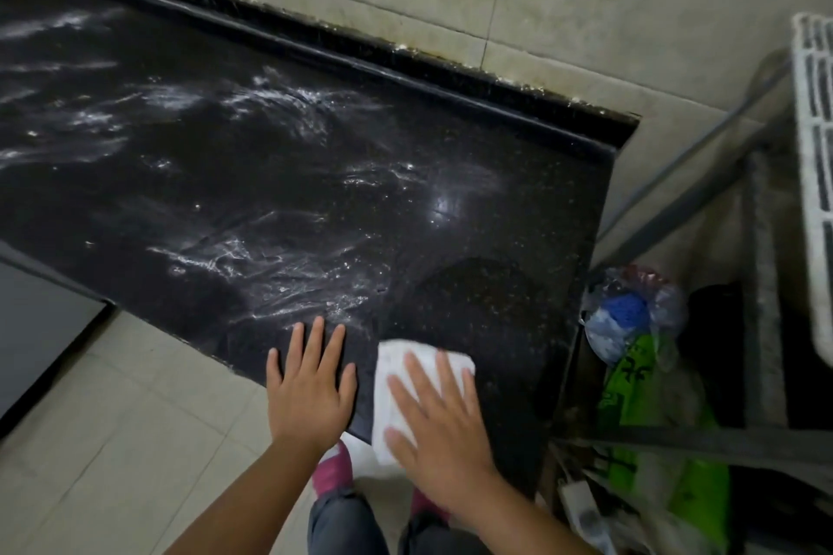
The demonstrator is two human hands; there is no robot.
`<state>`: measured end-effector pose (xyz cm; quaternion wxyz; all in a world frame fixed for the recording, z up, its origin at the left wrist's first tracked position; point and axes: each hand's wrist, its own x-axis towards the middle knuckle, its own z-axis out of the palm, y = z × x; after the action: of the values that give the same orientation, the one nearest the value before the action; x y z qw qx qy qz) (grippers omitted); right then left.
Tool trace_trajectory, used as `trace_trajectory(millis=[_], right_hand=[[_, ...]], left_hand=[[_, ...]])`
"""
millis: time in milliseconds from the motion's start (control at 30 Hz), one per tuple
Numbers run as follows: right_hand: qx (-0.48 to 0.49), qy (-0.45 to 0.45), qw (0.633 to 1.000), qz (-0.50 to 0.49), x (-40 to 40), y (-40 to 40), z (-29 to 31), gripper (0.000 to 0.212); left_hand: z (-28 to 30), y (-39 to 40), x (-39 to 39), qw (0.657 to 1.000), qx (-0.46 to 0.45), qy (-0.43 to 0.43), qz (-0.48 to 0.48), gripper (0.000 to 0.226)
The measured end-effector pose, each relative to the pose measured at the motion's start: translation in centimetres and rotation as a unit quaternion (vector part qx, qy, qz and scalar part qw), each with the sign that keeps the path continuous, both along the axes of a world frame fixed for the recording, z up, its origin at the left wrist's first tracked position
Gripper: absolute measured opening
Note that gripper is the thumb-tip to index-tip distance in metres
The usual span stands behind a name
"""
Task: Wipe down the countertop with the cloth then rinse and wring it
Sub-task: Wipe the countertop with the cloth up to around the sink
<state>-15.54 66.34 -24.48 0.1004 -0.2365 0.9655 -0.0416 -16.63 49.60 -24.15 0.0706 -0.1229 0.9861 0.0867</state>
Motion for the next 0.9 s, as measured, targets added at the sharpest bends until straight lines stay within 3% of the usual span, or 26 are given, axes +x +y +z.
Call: trace_trajectory(millis=[100, 200, 267, 367, 533, 700, 833, 900], right_hand=[[-0.016, 0.021, 1.0, 0.009, 1.8, 5.9, -0.8, 0.056], [0.054, -0.002, 0.994, -0.096, -3.5, 9.1, -0.3, 0.064], [0.062, 0.012, 0.982, -0.179, -8.5, 8.7, 1.2, 0.074], [0.021, -0.07, 0.966, -0.248, -13.5, 4.5, 1.8, 0.061], [-0.026, -0.049, 0.991, -0.122, -11.9, -2.3, 1.2, 0.059], [-0.01, -0.003, 1.0, -0.023, -4.9, 3.8, 0.2, 0.051], [0.018, -0.014, 0.99, -0.139, -7.6, 9.0, 0.6, 0.069], [0.026, -0.009, 0.98, -0.197, -11.3, 8.4, 1.3, 0.067]], left_hand=[[0.5, 0.1, -0.1, 1.0, 0.005, -0.013, 0.008, 0.057], [0.8, 0.1, 0.0, 0.999, 0.004, -0.05, 0.006, 0.07], [0.8, 0.1, -0.1, 0.999, -0.002, -0.053, 0.0, 0.07], [0.5, 0.0, 0.0, 0.998, -0.014, -0.064, -0.01, 0.07], [0.3, -0.1, -0.1, 0.997, -0.019, -0.069, -0.005, 0.069], [0.7, -0.2, -0.2, 0.996, -0.041, -0.083, -0.007, 0.07], [1.5, -0.4, -0.3, 0.995, -0.019, -0.099, -0.028, 0.063], [1.6, -0.8, -0.7, 0.997, -0.017, -0.068, -0.04, 0.055]])
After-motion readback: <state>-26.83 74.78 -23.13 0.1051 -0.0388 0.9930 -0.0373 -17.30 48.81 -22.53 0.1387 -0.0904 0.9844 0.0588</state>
